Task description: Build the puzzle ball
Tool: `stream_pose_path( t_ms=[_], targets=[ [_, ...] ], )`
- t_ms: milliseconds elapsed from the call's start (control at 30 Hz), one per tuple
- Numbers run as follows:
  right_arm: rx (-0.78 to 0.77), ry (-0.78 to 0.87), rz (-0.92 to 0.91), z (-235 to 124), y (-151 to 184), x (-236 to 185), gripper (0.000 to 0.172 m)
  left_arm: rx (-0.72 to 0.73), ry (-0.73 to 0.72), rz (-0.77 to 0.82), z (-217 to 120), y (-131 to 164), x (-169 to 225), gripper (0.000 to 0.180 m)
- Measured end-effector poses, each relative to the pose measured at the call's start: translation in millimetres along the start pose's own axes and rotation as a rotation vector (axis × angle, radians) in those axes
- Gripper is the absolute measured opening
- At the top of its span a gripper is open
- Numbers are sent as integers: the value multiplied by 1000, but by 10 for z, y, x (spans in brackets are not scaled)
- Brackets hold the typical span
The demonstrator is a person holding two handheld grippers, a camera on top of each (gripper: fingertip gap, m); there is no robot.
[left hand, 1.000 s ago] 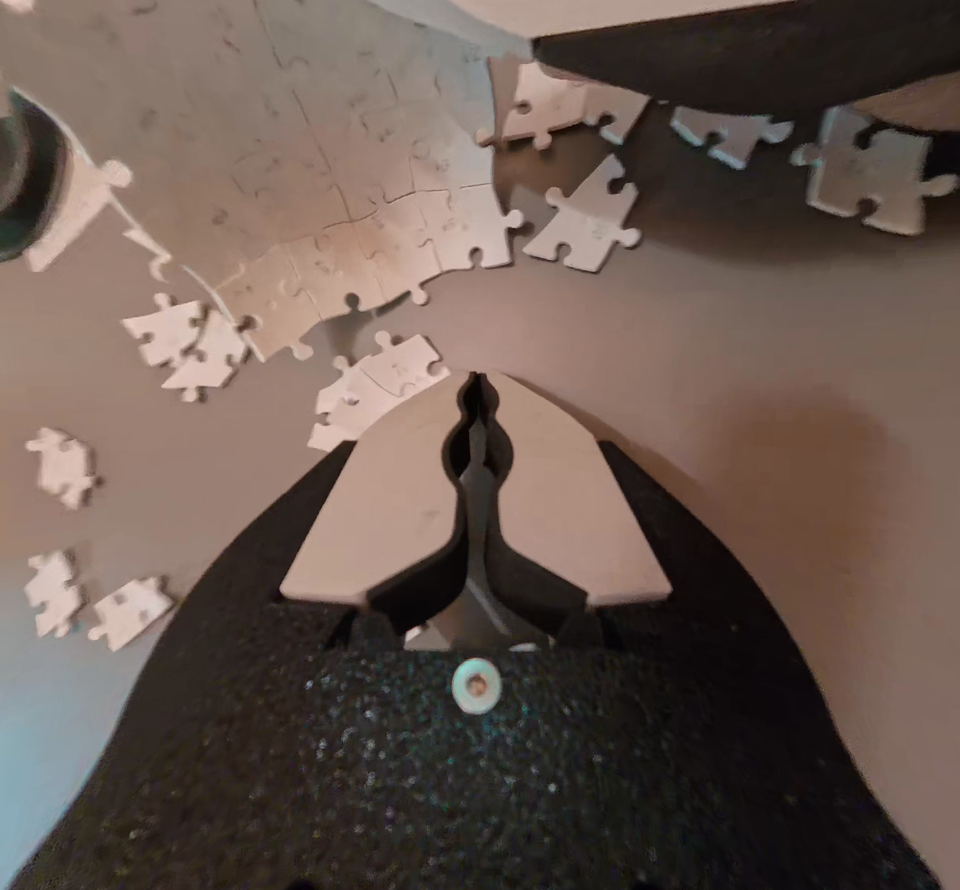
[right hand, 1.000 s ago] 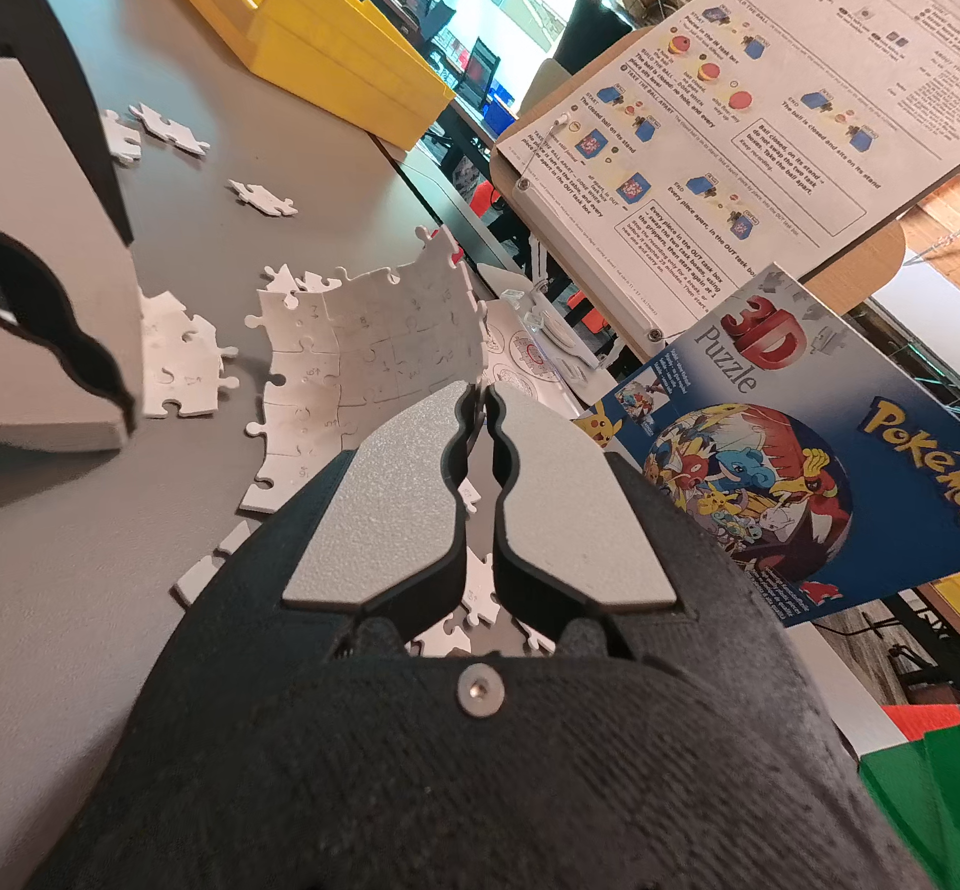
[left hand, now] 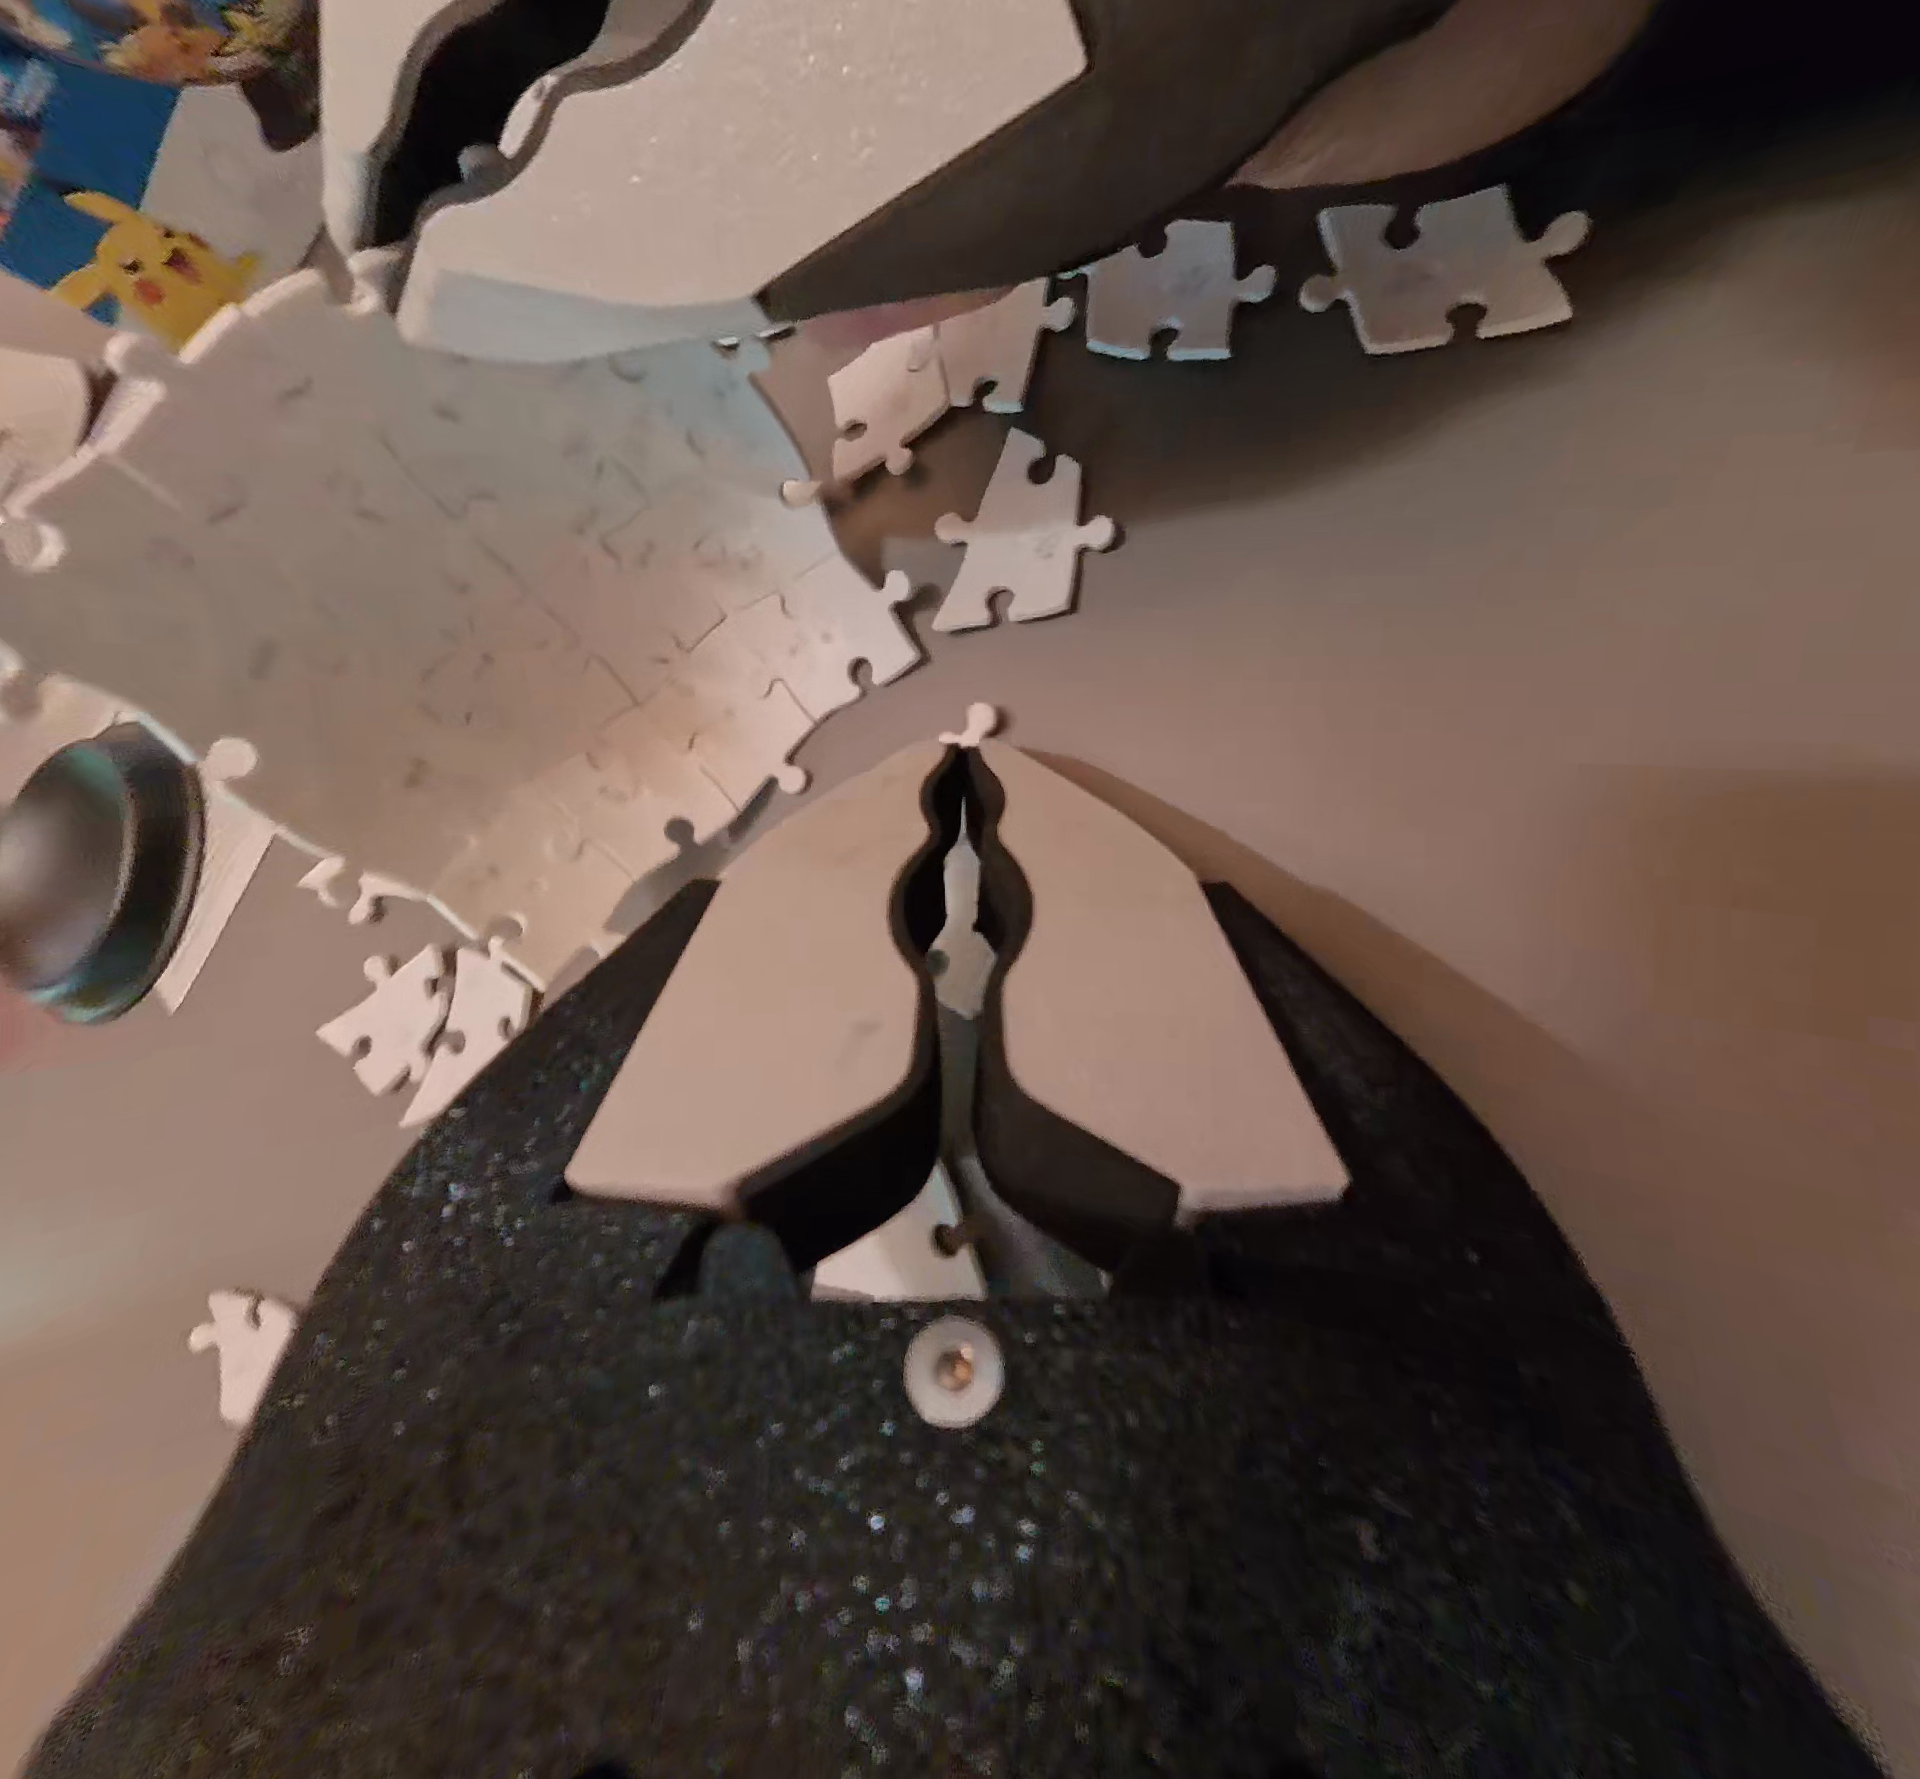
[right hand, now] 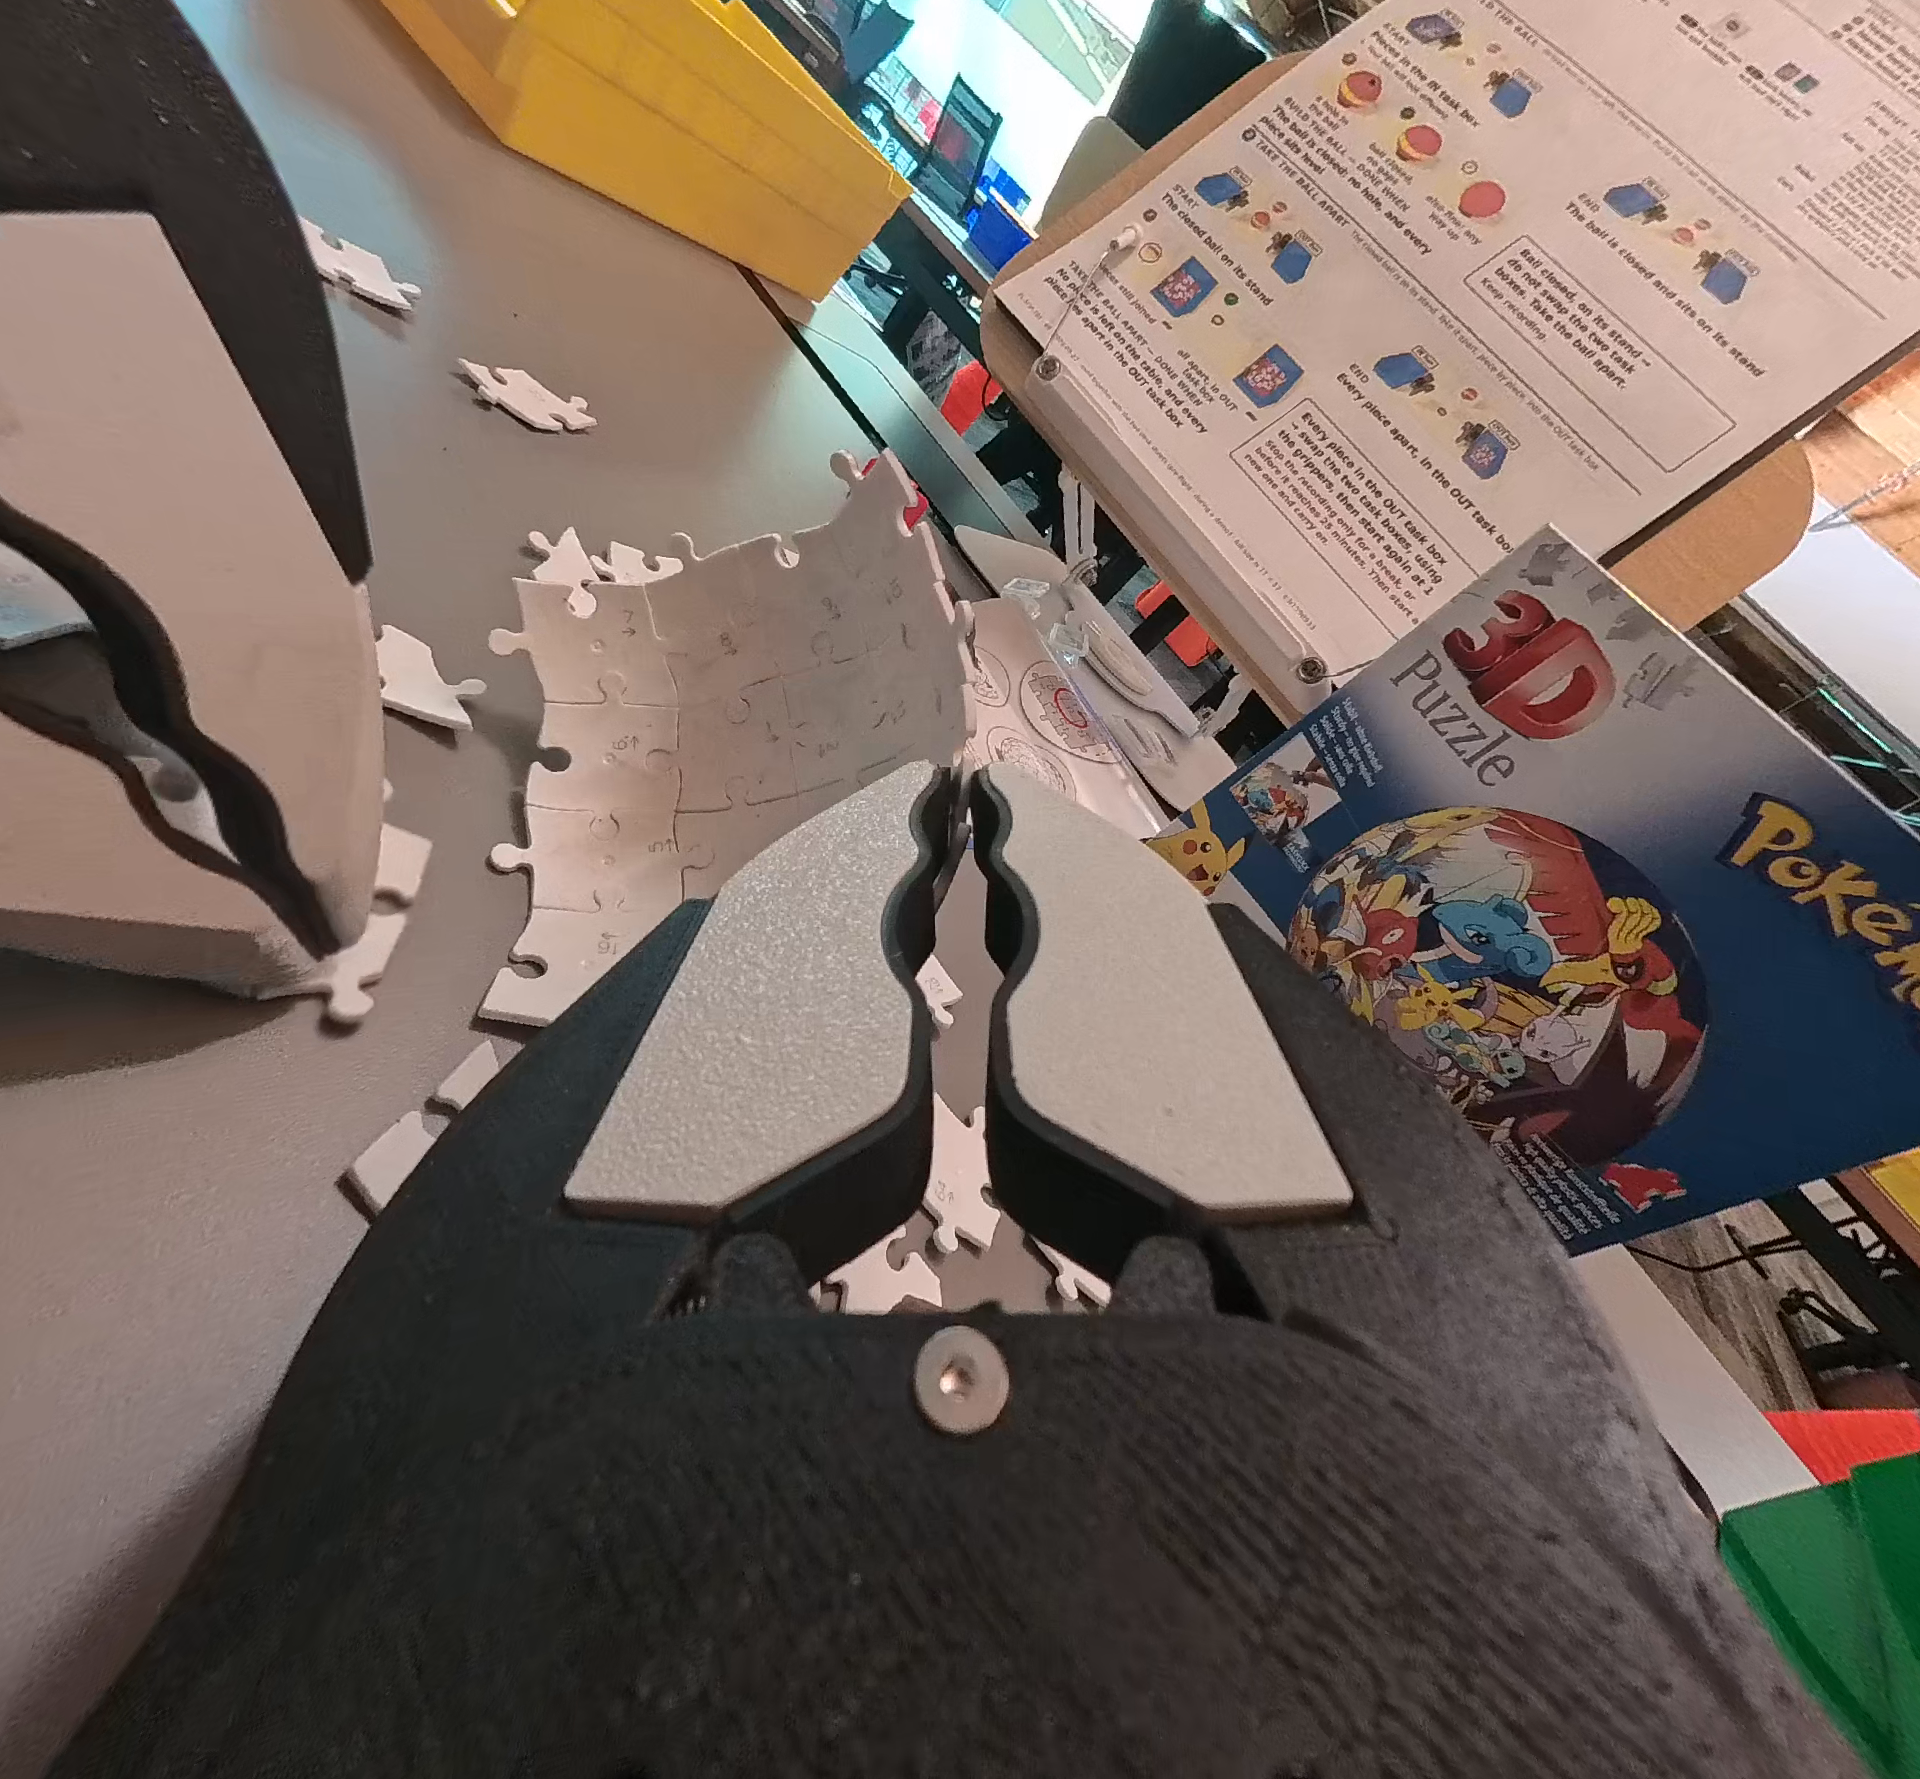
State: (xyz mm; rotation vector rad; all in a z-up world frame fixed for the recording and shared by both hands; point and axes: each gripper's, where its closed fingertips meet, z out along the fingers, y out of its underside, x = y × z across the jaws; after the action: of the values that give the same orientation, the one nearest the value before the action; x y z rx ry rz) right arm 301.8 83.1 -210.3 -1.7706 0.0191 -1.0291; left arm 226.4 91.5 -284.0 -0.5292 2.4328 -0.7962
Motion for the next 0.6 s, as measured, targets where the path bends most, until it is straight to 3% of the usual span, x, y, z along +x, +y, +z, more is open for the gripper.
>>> stream_pose_path(
  t_ms=[100,300,367,600],
  targets=[
    [0,0,0,-1,0,1,3,-20,14,-8,-25,23,1,2],
    [-3,-1,0,3,6,2,4,-95,-50,-270,-239,118,36,20],
    [-2,-2,1,5,6,2,4,-146,-75,-276,-223,219,36,29],
    [0,1,-3,0,3,2,4,-233,-231,-348,-267,406,-239,31]
  ],
)
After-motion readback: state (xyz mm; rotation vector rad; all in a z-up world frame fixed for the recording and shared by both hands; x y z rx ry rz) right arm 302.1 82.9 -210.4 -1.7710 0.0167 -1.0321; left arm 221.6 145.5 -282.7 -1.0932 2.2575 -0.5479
